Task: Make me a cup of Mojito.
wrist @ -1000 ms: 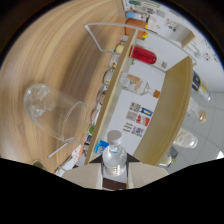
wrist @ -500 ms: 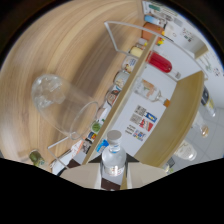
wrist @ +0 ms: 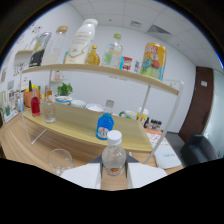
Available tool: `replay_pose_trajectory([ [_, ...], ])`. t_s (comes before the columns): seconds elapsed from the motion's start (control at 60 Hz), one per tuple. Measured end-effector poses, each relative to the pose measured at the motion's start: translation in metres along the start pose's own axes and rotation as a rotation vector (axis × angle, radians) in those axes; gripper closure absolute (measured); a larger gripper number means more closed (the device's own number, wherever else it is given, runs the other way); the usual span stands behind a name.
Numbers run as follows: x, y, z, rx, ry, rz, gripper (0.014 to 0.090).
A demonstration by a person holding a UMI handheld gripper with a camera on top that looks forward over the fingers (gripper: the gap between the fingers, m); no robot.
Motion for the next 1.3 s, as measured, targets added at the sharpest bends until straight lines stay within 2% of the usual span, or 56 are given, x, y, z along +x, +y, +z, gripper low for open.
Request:
replay_pose_trajectory([
  [0.167, -0.010, 0.069, 0.028, -0.120, -0.075, 0.201, 0.0708],
  [0.317, -0.023, 0.107, 0.045, -0.182, -0.112, 0.250, 0.0709],
  [0.683, -0.035, 0.143, 0.059, -0.243, -0.125, 0.263, 0.0698],
  [0.883, -0.032, 0.149, 0.055, -0.245, -0.087, 0.215, 0.0680],
  [1.0, -0.028, 0.148, 0.048, -0.245, -0.059, 0.205, 0.0550],
  [1.05, -0.026, 0.143, 0.041, -0.240, -0.045, 0.206, 0.0376],
  [1.1, -0.025, 0.135, 0.032, -0.231, -0.030, 0.203, 0.0263],
  [1.15, -0.023, 0.123, 0.022, -0.206, -0.012, 0.202, 0.0220],
  [1.3, -0.029, 0.075, -0.024, -0.125, 0.019, 0.203, 0.0188],
])
